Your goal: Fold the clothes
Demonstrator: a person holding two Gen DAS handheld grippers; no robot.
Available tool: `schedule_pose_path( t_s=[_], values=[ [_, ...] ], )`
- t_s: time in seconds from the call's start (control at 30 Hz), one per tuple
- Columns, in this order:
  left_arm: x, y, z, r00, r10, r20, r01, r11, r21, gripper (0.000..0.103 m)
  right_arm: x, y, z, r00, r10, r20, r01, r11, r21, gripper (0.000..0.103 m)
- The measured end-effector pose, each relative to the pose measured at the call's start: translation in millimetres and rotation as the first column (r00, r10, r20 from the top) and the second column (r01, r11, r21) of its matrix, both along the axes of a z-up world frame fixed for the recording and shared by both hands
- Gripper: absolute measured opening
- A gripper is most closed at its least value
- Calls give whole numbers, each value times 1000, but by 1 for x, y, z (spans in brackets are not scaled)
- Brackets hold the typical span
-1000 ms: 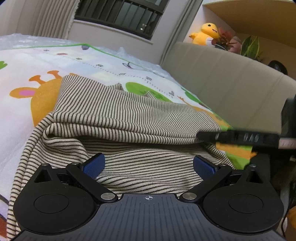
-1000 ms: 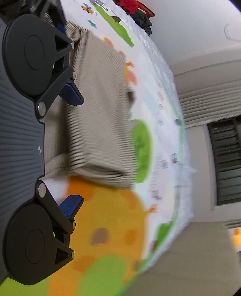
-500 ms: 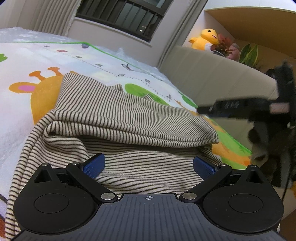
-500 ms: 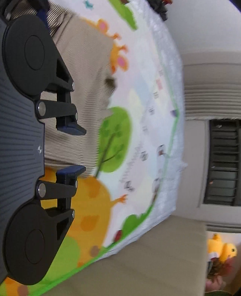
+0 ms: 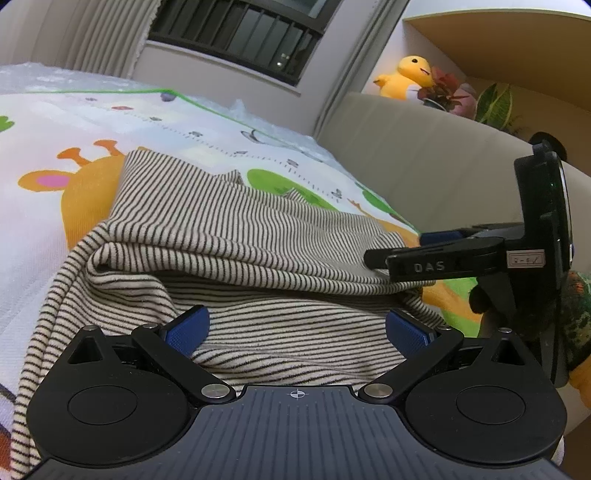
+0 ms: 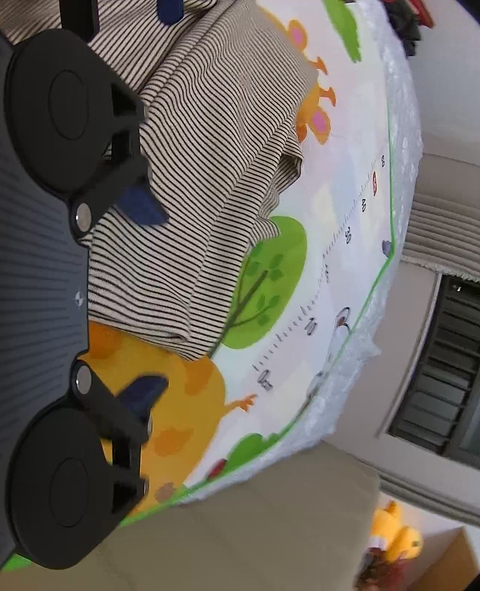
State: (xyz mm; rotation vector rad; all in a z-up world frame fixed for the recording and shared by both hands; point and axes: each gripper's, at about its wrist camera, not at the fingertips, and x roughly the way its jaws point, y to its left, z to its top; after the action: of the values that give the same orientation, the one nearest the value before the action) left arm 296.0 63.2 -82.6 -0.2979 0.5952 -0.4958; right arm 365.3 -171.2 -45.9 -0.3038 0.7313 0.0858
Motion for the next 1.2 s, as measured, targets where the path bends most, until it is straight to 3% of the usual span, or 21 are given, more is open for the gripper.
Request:
schedule_pose_path(
  t_s=[0.1, 0.3, 0.43, 0.6, 0.77, 0.87, 1.0, 1.17, 1.2],
  values=[
    [1, -1, 0, 1000, 1, -3, -1, 1000, 4, 103, -1, -6, -13, 999, -23, -45, 25, 999, 41, 103],
    [2, 1, 0, 1000, -1, -5, 1, 1000, -9, 103, 9, -33, -23, 982, -123, -144, 157, 954, 257, 103],
    [4, 11, -2, 1000, -9, -15, 8, 997, -79, 103, 7, -34, -23, 981, -128, -146, 163, 952, 260, 103],
    [4, 12, -2, 1000, -12, -15, 10, 996, -93, 103, 4, -39, -27, 977, -153, -150, 194, 930, 311, 103],
    [4, 15, -2, 1000, -13, -16, 11, 995, -103, 103, 2, -31, -20, 976, -172, -133, 203, 940, 276, 103],
    [4, 15, -2, 1000, -13, -16, 11, 995, -104, 103, -4, -18, -9, 987, -145, -64, 155, 968, 196, 103],
    [4, 16, -3, 1000, -13, -16, 12, 994, -111, 103, -7, -5, 12, 996, -78, 39, 74, 993, 95, 77],
    [4, 16, -3, 1000, -14, -17, 12, 993, -118, 103, 8, -6, 21, 991, -108, 73, 101, 990, 96, 75],
    [4, 17, -3, 1000, -15, -17, 13, 993, -121, 103, 13, -5, 17, 992, -113, 57, 107, 990, 95, 68]
  ],
)
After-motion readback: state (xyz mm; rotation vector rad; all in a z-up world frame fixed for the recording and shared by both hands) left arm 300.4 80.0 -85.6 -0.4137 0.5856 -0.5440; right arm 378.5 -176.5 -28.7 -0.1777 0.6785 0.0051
